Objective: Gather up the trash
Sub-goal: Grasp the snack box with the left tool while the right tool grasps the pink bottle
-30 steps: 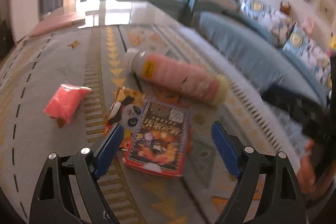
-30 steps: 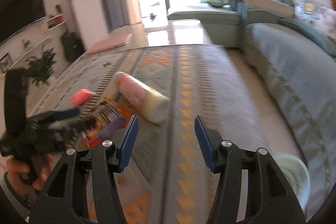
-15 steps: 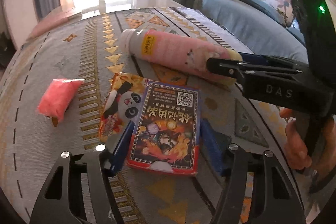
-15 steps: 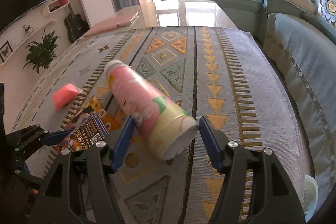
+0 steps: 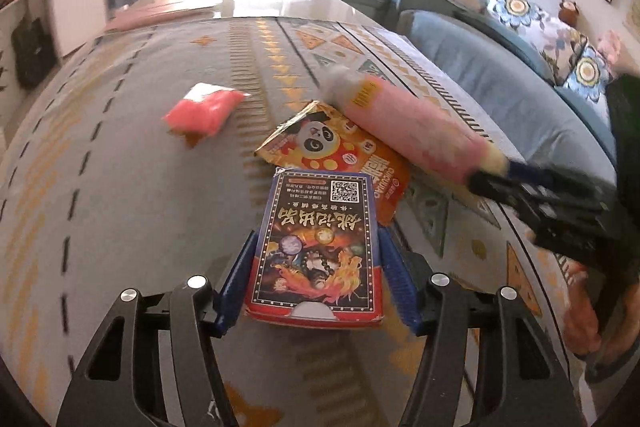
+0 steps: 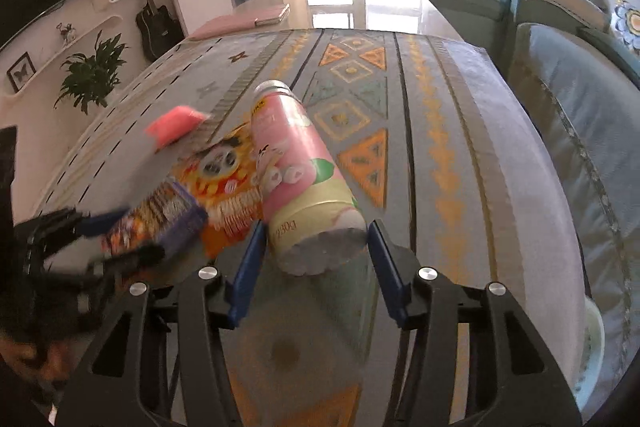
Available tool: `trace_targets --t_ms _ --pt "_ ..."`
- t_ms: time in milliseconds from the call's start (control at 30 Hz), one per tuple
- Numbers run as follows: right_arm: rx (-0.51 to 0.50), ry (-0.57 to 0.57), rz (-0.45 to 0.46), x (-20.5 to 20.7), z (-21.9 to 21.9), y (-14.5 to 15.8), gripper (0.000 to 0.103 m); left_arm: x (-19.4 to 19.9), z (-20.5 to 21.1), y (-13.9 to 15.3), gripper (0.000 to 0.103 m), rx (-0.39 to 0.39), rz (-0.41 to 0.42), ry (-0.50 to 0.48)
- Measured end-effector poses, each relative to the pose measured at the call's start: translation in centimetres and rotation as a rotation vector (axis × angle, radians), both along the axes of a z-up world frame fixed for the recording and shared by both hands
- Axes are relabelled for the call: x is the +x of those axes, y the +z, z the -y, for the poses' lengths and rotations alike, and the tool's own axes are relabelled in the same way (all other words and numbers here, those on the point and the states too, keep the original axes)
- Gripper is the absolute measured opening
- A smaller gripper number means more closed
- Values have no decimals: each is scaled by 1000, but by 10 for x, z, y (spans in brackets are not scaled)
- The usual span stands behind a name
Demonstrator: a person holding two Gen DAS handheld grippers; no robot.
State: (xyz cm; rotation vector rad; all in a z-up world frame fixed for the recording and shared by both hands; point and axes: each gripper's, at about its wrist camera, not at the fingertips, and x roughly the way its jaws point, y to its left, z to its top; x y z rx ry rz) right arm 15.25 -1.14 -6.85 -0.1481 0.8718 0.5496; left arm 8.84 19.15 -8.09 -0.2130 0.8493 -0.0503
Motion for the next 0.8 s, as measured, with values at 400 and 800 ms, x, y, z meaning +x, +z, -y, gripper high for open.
trace_targets --t_ms 400,800 --pt "-28 7 -113 -74 32 7 73 -31 8 3 58 -30 27 -11" --pt "-65 16 -240 -3 -17 -7 71 -37 22 4 58 -26 38 -55"
